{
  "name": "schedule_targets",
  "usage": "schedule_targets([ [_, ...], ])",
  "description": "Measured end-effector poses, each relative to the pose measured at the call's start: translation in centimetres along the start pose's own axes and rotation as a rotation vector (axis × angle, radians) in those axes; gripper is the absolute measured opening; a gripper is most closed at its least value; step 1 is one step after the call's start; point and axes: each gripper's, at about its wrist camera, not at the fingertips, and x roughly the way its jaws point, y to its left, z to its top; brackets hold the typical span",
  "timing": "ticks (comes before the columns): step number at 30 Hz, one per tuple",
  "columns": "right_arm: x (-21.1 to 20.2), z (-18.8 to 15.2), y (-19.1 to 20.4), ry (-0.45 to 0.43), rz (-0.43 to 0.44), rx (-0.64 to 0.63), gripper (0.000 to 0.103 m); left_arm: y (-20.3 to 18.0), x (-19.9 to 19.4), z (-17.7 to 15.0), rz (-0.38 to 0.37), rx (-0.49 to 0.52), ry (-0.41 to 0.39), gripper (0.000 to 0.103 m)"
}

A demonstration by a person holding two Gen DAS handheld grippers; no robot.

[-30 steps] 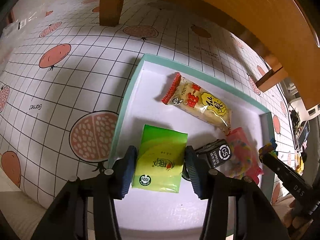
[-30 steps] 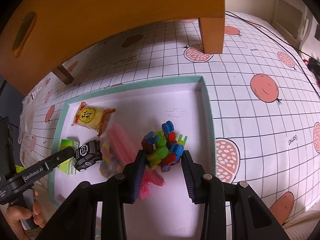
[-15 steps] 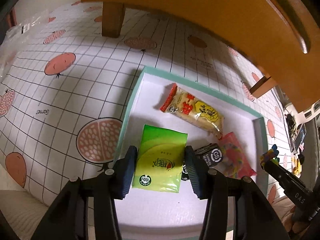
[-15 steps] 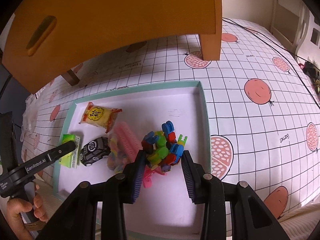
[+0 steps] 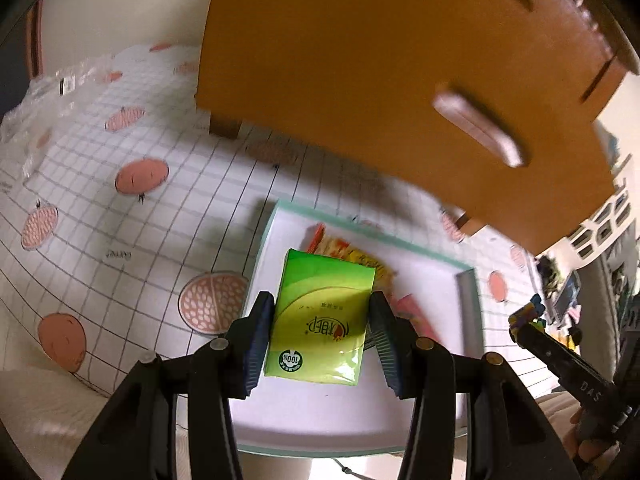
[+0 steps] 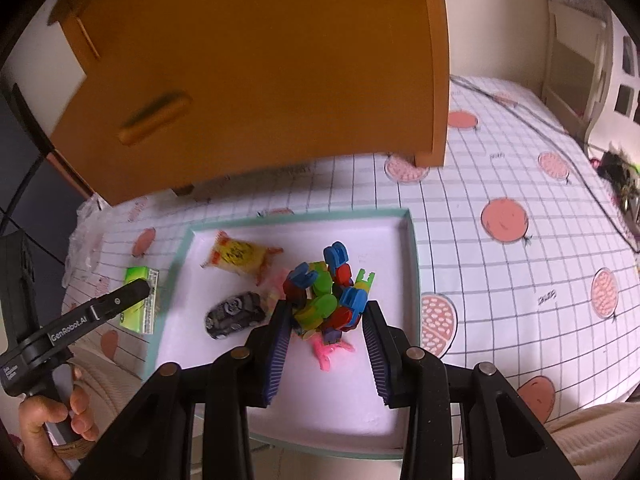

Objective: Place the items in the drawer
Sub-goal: 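Lift the tissue pack and block cluster and carry both into the drawer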

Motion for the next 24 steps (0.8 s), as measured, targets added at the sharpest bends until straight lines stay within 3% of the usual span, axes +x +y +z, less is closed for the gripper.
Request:
schedule_targets([
  [15,-10.0,5.6,3.4,-0.267,0.086,-0.043,0.039,-5.6,-9.8,4.3,-0.122,0.11,-0.235,0.05],
  [24,-13.9,9.2,5.1,-0.384,0.109,-0.075,0.039,-8.5,-13.3,8.2,-0.153,0.157,-0.321,0.05],
])
